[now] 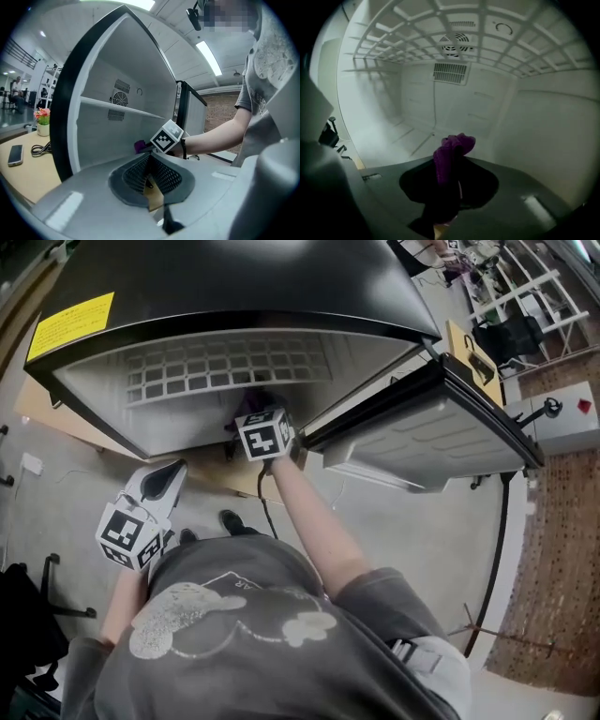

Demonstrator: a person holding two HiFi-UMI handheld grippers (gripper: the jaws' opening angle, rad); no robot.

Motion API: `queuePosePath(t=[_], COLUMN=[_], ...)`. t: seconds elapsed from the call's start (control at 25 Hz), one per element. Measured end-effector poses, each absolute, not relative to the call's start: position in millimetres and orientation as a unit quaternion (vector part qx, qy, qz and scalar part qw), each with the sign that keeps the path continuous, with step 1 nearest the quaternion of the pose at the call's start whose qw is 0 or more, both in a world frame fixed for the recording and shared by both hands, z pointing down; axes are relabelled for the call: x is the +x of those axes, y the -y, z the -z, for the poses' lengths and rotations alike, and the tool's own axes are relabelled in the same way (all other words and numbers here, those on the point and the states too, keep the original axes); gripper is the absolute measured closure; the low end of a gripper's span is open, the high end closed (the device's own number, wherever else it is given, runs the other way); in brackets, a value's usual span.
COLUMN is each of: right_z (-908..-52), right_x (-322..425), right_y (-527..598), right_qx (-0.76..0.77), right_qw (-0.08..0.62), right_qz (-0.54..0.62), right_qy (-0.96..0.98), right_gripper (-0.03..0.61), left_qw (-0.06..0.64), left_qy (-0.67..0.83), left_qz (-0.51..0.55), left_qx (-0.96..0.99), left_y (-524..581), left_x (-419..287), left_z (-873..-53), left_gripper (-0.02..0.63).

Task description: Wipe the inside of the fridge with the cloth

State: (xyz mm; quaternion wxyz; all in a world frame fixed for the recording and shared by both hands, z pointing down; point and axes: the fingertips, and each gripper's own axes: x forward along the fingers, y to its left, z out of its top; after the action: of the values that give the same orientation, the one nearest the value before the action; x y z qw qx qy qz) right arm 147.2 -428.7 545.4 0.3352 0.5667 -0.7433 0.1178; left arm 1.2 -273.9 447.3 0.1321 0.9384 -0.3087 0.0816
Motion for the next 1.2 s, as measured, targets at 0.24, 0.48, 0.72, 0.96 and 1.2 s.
queuePosePath(t=[0.24,0.48,0.72,0.96,1.2], right_z=[-541,-504,-494,-485,-479], right_x=[177,189,218,225,239], right_y=[426,464,475,439,374], right_qx=[0.609,0.684,0.745,0.77,0.795], right_qw=[0.319,0.239,0.2,0.17,0.163], right_qz=[-0.144,-0.084,-0.113,-0.106,-0.101], right_qy=[0.712,0.684,0.626,0.606,0.575], right_gripper=[0.495,0.494,0.494,0.494,0.494], left_qw=[0.125,0.128,0.138,0.138,0.126], left_qy=[0.289,0.295,0.302,0.284,0.238], left_qz=[-0.085,-0.088,-0.094,-0.095,-0.096], left_qx=[0.945,0.943,0.938,0.944,0.958], left_y=[274,276,274,269,257], left_x=[14,7,-6,-12,-9], left_z=[-445,-444,-448,-449,-445], left_gripper=[0.597,0.597,0.597,0.597,0.597])
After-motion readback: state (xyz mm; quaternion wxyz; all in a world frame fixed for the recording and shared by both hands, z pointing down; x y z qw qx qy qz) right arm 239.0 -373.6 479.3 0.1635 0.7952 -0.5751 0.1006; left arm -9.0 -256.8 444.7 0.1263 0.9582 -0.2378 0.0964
